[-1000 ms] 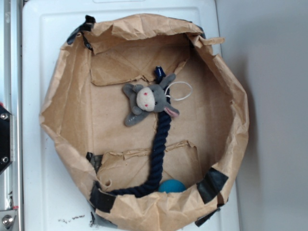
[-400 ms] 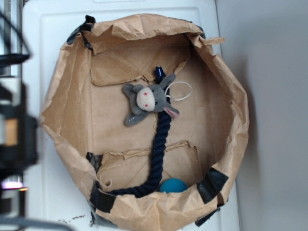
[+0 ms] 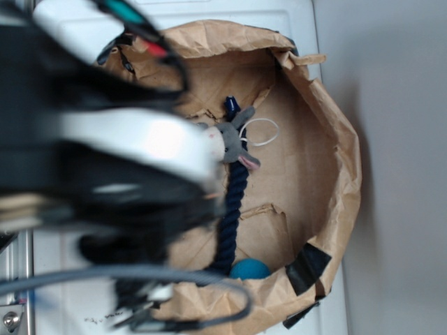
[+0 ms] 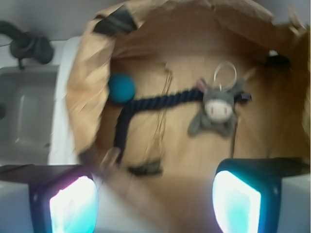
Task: Grab the gray animal.
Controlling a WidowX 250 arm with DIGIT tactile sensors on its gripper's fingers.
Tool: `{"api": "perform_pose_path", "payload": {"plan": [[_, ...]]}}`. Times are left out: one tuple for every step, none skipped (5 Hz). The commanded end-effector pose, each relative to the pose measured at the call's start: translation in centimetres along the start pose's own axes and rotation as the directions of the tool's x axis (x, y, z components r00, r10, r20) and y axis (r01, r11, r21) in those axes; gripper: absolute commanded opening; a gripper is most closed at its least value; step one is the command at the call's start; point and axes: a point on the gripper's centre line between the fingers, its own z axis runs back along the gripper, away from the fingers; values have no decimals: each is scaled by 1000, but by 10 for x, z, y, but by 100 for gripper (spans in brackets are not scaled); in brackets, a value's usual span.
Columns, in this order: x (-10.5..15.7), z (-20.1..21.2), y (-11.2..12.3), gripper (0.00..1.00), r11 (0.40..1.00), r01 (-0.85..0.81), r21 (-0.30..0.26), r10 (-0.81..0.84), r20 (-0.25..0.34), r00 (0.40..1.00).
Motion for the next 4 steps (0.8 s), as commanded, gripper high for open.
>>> {"api": "perform_pose_path", "payload": {"plan": [[15,-50,13,100,999,32,0,-32,14,999],[8,-60,22,100,999,45,5,-45,12,999],[3,-57,26,100,999,26,-27,-27,-22,999],[3,-57,26,100,999,26,-27,-27,-22,999]]}}
